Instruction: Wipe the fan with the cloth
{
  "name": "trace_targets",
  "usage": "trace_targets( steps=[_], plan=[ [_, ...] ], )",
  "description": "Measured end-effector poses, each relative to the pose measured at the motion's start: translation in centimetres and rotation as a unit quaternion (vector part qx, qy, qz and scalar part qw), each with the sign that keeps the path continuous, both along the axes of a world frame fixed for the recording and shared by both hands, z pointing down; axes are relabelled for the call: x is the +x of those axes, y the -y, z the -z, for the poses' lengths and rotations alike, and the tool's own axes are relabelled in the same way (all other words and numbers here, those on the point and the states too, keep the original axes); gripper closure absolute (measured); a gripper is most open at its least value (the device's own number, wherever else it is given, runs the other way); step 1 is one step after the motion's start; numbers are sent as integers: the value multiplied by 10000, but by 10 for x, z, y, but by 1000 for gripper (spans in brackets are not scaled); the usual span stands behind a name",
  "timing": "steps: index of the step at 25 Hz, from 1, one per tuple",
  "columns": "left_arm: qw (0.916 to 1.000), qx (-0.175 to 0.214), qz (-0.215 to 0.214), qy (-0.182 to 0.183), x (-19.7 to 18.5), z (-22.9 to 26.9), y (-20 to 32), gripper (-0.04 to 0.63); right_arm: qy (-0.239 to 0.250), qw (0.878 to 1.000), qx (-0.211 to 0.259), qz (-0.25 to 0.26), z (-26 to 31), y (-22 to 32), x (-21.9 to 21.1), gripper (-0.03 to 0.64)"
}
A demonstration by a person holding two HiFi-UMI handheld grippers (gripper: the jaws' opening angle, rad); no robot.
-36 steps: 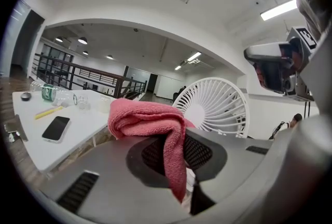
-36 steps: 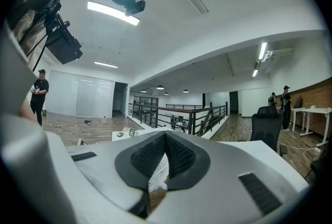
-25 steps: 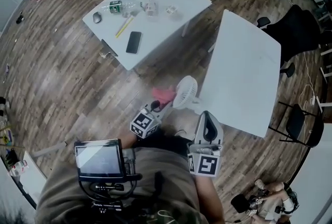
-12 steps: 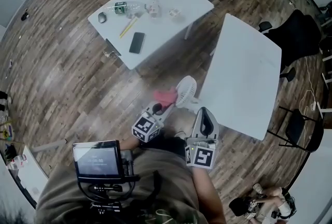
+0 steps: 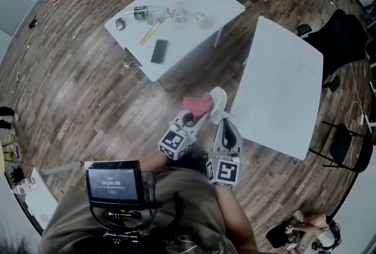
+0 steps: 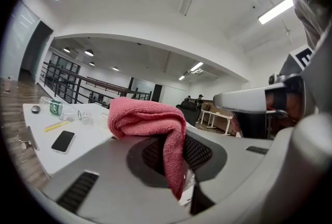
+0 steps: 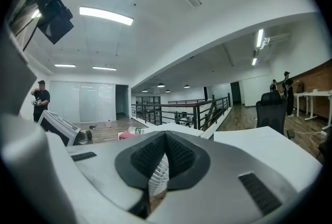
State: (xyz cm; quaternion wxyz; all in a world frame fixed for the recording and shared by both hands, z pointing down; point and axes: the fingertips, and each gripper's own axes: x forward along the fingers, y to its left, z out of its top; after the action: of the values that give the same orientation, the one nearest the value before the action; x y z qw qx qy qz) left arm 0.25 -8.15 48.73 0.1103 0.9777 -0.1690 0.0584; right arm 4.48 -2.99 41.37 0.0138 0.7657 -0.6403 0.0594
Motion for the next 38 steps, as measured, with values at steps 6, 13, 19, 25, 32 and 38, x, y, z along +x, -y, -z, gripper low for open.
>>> trace_targets(
  steps=[6, 13, 19, 25, 32, 38],
  plan=[
    [9998, 155, -68, -67, 20, 10, 16, 526, 102, 9997, -231, -55, -16, -2, 7, 612],
    [9995, 153, -256, -91, 37, 14, 33, 525, 164, 9993, -286, -191, -21, -6, 15, 612],
    [9993, -67, -350, -150, 46, 9, 48, 525, 197, 9989, -316, -269, -23, -6, 18, 612],
    [9981, -259, -559, -65, 51, -8, 62, 525, 216, 9984, -393, -349, -26, -9, 23, 612],
    [9982, -387, -451, 124, 47, -33, 69, 523, 241, 9980, -426, -399, -29, -13, 29, 612],
    [9972, -618, -348, 239, 43, -51, 70, 523, 277, 9973, -487, -473, -31, -16, 33, 612]
  ],
)
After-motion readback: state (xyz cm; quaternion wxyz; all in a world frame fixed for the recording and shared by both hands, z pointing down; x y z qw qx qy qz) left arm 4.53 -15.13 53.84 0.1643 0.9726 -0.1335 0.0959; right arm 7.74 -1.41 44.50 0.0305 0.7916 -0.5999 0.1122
